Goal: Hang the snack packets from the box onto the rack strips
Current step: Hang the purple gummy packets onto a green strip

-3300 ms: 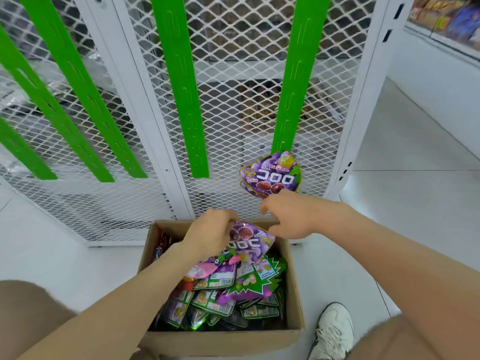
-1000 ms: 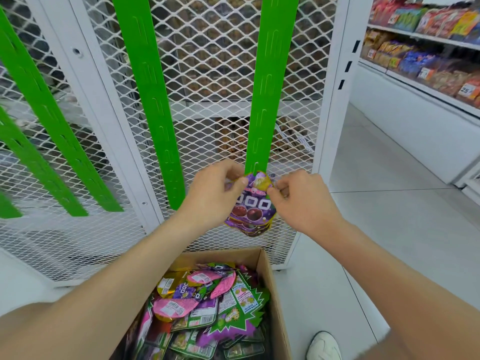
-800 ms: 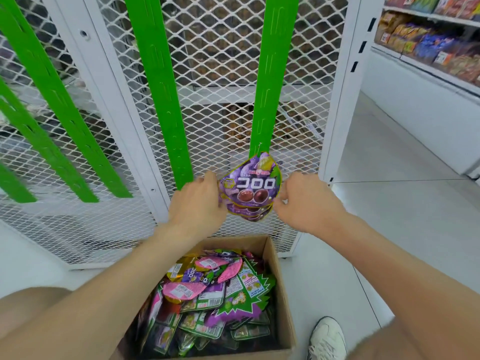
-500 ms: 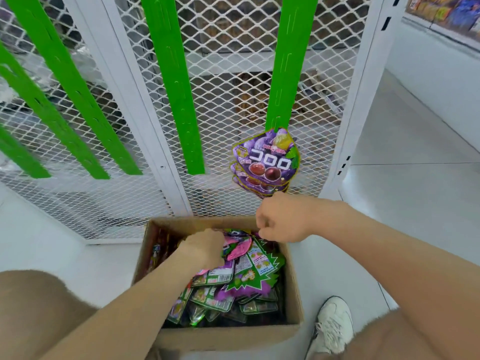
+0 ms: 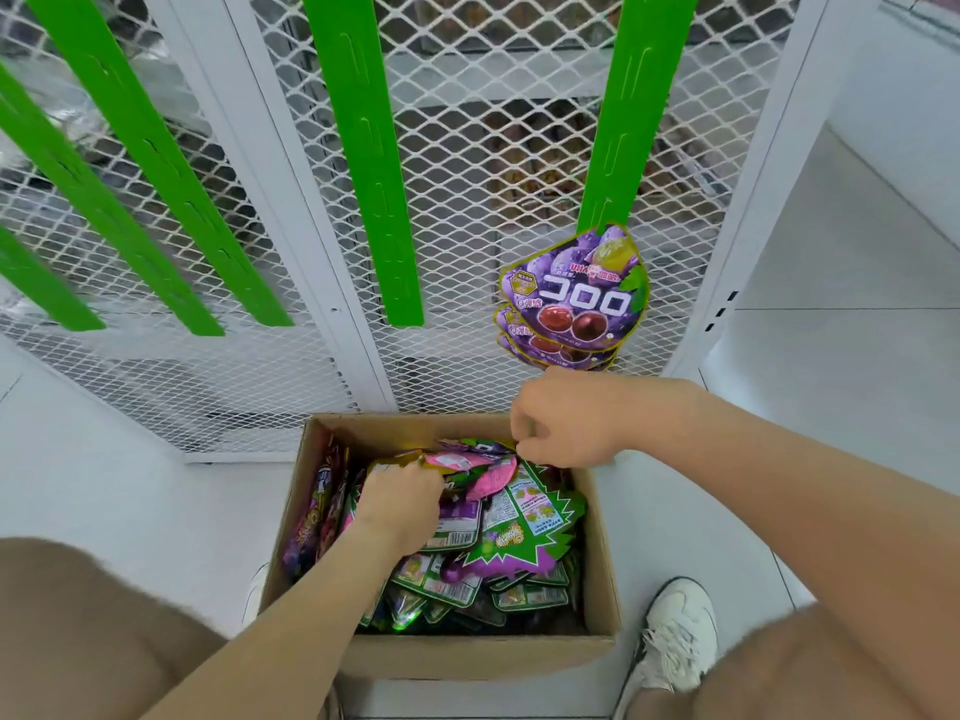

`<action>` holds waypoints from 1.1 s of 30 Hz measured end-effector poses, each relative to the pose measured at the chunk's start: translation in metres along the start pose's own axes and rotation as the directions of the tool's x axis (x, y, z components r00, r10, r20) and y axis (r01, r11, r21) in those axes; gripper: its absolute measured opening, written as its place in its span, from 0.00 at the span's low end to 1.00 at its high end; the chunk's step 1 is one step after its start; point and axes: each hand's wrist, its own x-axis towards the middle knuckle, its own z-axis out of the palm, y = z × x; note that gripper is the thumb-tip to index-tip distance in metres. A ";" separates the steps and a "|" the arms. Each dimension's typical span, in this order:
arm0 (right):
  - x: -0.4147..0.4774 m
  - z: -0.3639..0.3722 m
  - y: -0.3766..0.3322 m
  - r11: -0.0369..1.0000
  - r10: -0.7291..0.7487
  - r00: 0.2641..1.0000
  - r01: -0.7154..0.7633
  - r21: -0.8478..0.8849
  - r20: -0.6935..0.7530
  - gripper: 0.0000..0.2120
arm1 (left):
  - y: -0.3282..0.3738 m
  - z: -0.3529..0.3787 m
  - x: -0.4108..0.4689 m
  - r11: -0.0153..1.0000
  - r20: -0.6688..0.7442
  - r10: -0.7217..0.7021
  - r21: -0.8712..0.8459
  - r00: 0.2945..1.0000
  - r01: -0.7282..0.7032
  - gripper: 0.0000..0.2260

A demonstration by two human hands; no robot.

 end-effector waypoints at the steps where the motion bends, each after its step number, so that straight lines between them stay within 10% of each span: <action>1: 0.000 -0.002 0.000 1.000 -0.001 1.000 0.001 0.001 -0.001 0.11 | 0.000 -0.012 -0.001 0.999 -0.031 -0.008 -0.051 0.999 0.007 0.11; 5: -0.003 -0.009 -0.001 1.000 0.008 0.993 -0.011 -0.025 -0.114 0.12 | -0.015 -0.075 -0.005 0.886 -0.089 -0.030 -0.463 0.996 -0.015 0.12; 11: -0.022 -0.028 0.012 0.969 0.119 0.965 -0.061 0.239 -0.235 0.20 | -0.036 -0.170 -0.030 0.374 -0.065 0.011 -0.925 0.998 -0.064 0.13; 16: -0.050 -0.047 0.017 0.659 0.274 0.928 0.010 0.752 -0.253 0.24 | -0.041 -0.202 -0.051 0.085 -0.021 0.020 -0.996 1.000 -0.023 0.09; 21: -0.076 -0.056 0.017 0.430 0.335 0.921 0.038 0.902 -0.198 0.10 | -0.027 -0.216 -0.054 -0.183 0.005 -0.014 -0.983 1.000 0.003 0.09; 25: -0.082 -0.060 0.016 0.271 0.512 0.731 0.362 0.892 -0.452 0.07 | -0.010 -0.215 -0.051 0.104 -0.052 -0.073 -0.994 0.996 -0.044 0.08; 33: -0.068 -0.062 0.041 0.602 0.585 0.391 0.376 0.704 -0.710 0.11 | 0.024 -0.250 -0.034 0.289 -0.519 -0.188 -0.840 0.834 -0.458 0.27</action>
